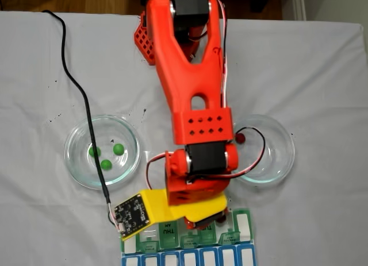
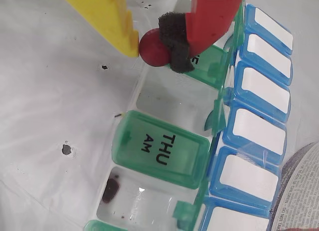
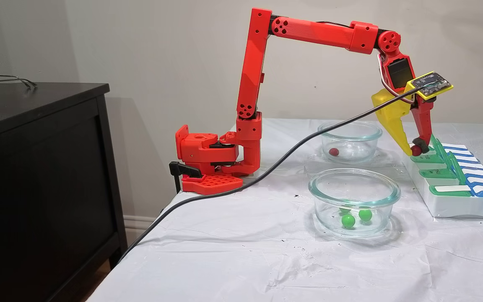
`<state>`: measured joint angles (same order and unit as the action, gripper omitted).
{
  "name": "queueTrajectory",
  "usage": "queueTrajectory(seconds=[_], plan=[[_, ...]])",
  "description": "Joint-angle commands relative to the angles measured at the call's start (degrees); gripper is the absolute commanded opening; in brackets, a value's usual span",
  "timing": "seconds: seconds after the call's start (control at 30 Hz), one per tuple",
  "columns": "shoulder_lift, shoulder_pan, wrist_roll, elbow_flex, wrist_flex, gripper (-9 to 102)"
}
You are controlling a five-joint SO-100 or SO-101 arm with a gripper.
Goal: Sort medicines into box.
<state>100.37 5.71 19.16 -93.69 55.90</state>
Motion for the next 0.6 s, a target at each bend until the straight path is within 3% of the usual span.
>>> queueTrajectory(seconds=[0.0,0.57], plan=[[1.93,-0.97,0.53,5.27,-1.67,0],[-0.79,-1.05,-1.05,4.31,-7.12,4]])
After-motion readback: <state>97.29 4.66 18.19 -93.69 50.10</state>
